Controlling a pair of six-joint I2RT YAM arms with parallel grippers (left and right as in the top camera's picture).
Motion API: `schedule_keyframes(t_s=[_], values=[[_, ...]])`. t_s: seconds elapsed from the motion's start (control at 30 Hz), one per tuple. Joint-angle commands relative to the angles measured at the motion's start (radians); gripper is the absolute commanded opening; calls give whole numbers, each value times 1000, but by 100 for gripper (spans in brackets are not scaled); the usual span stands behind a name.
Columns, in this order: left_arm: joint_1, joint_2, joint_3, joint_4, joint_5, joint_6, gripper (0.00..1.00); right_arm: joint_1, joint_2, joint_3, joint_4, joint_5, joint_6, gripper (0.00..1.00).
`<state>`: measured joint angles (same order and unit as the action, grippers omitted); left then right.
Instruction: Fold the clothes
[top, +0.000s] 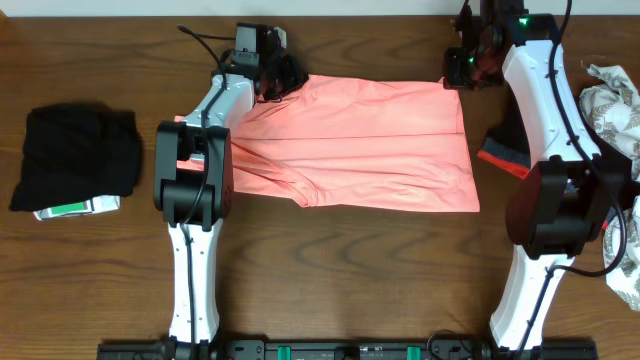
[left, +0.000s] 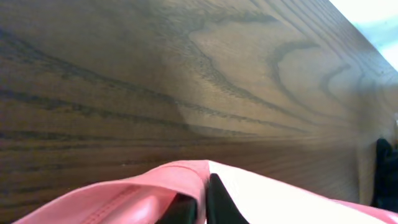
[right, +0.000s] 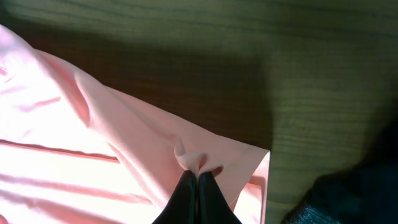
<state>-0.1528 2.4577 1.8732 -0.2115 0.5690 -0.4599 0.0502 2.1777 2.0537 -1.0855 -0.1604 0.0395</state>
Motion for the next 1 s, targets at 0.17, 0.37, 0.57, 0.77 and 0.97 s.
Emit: schedule_keyframes(t_s=[0.17,0.37,0.57,0.77,0.97], values=[[6,7,1,-13,68,6,6,-4,-23,2,-4,3,-19,1],[11,-60,1,-126,64,111,6,-4,-23,2,-4,3,-30,1],[12,-154,1,-312,-56,200,6,-9,-23,2,-13,4,-37,1],[26,-224,1,-406,-103,206,6,-25,-23,2,-37,6,-32,1],[29,-285,1,-483,-103,224,6,-52,-23,2,-116,6,-16,1]])
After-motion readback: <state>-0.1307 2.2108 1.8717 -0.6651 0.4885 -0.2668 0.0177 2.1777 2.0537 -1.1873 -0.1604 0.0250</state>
